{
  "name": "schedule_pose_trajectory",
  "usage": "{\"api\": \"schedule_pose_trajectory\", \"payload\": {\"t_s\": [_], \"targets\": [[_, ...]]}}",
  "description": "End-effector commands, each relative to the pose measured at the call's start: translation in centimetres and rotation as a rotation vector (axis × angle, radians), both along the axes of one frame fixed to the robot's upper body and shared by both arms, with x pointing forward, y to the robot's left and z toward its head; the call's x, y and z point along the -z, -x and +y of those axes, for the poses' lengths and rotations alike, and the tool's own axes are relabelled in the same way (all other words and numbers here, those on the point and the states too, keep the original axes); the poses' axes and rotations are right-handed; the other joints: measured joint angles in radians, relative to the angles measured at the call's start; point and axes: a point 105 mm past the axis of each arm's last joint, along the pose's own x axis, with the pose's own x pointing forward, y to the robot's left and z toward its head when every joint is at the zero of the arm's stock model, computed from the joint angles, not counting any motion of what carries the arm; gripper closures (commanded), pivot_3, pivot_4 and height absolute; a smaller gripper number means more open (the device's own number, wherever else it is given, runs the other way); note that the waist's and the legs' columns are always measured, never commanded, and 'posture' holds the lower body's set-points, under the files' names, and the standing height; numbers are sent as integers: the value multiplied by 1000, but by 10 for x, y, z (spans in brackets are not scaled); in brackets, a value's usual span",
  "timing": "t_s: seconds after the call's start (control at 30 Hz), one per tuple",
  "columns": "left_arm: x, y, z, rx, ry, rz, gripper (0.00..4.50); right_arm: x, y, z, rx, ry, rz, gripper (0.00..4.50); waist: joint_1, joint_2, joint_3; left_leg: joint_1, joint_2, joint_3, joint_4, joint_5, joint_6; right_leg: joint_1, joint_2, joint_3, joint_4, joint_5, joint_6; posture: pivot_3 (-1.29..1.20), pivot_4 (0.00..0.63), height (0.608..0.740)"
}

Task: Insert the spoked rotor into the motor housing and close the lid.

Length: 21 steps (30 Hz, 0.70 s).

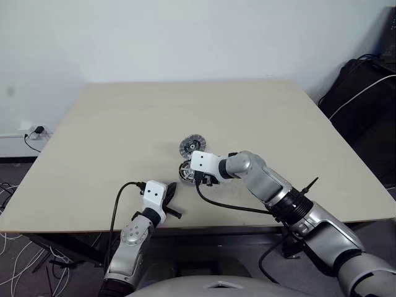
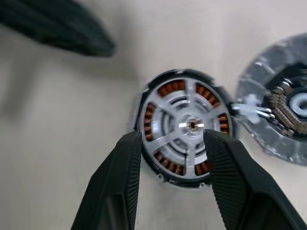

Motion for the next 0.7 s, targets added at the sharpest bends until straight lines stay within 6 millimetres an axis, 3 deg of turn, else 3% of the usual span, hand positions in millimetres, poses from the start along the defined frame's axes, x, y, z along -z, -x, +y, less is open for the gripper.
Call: {"api": "schedule_pose_trajectory", "payload": {"t_s": [0.03, 0.3, 0.7], "targets": [[-12, -6, -3, -7, 21, -58, 4500, -11, -3, 7, -85, 44, -40, 2285, 2, 0, 0, 0, 0, 0, 0, 0, 0, 0, 0, 0, 0, 0, 0, 0, 0, 740], [-11, -4, -1, -32, 30, -60, 4500, 4, 0, 9, -186, 157, -3, 2285, 12, 0, 0, 0, 0, -1, 0, 0, 0, 0, 0, -1, 0, 0, 0, 0, 0, 740], [-12, -3, -1, -51, 37, -65, 4500, 15, -8, 7, -186, 197, 30, 2285, 23, 0, 0, -1, -1, -1, 0, 0, -1, -1, 0, -1, 0, 0, 0, 0, 0, 740]]}}
